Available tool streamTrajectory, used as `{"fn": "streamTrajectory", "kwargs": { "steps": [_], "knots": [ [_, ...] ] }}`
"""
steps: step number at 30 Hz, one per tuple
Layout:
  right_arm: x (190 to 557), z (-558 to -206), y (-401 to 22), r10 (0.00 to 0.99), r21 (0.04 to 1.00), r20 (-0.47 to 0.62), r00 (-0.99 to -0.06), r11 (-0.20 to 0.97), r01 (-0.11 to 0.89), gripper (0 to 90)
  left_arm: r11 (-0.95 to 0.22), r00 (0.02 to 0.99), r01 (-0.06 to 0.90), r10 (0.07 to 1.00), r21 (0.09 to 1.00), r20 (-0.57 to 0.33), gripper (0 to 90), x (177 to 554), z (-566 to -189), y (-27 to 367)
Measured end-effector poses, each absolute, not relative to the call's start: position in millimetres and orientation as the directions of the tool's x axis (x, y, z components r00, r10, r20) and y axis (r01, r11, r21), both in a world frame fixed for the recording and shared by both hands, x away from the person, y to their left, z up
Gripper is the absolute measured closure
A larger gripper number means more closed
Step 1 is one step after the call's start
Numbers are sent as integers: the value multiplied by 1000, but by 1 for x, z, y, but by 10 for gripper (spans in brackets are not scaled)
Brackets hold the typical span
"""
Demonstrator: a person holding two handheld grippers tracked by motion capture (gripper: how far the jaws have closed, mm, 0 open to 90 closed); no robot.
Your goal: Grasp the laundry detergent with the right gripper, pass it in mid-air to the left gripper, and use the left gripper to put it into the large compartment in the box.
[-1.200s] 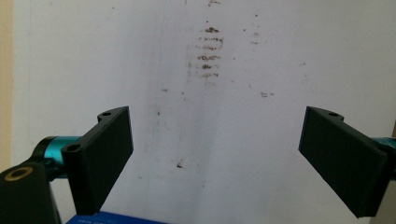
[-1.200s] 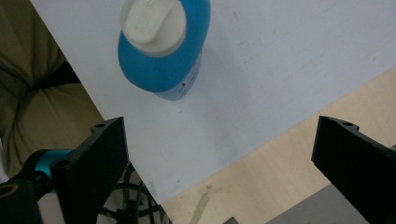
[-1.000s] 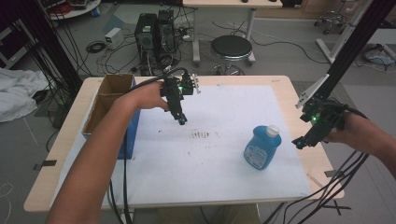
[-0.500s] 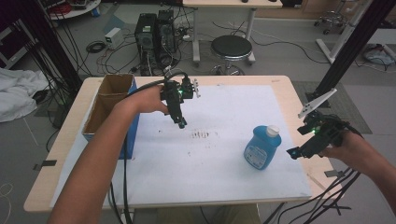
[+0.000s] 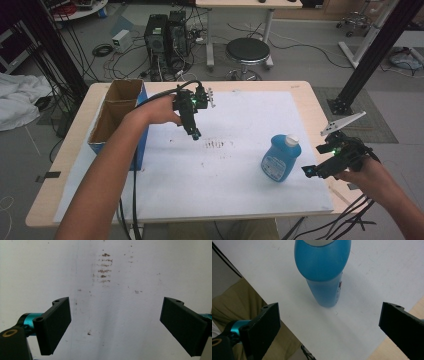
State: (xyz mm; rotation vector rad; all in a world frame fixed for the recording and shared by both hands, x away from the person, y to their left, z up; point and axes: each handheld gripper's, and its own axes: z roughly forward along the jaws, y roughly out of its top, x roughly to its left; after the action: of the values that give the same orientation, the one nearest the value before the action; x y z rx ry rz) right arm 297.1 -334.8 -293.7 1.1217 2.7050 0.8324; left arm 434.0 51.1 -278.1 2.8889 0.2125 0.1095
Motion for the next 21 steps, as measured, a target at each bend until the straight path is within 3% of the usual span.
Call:
{"fn": "streamTrajectory", "kwargs": {
  "steps": [21],
  "knots": [
    [277,-332,-330,729,670,117,-674,443,596,28,-960,988,129,146,249,54,100,431,-283,52]
  ]
}}
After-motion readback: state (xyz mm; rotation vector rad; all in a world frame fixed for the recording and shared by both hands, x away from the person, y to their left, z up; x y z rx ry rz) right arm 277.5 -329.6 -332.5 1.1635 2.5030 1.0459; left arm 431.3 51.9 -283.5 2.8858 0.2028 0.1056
